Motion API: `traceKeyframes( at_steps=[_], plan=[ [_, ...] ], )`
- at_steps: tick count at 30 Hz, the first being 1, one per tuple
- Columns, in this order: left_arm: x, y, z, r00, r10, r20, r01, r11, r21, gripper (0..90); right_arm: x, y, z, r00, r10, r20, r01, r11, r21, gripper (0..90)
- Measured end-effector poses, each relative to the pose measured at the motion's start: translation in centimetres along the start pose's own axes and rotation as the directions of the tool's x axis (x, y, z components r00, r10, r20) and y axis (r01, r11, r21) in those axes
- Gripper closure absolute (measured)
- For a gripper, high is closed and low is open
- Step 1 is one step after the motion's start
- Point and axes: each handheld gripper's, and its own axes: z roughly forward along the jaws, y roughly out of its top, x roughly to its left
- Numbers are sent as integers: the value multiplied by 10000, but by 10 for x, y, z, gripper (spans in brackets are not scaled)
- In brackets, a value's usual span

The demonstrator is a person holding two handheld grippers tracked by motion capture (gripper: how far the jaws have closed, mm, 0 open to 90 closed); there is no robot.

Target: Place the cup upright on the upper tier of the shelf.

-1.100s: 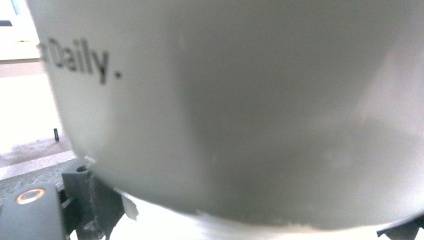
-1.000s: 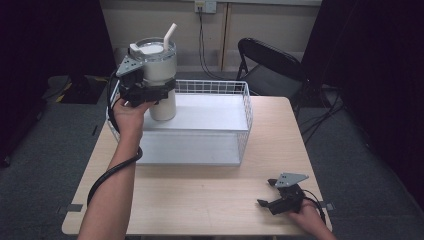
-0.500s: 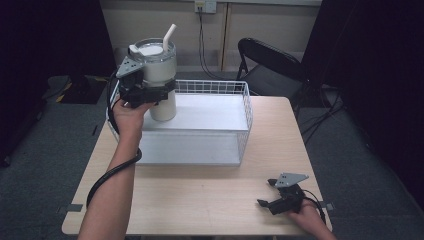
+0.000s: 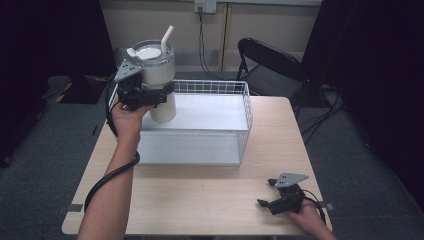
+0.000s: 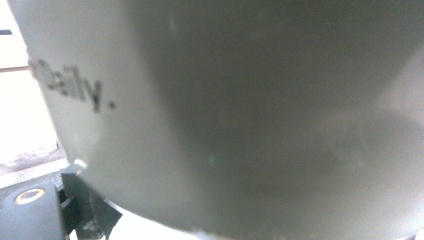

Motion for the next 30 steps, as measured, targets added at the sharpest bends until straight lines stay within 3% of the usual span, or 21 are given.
traceKeyframes(
  at_steps=[30],
  plan=[
    [-1, -6, -4, 9994, 328, 71, -326, 9992, -212, 88, 0, 0, 0, 10000, 1, 2, -1, 10000, 2, 122]
  ],
)
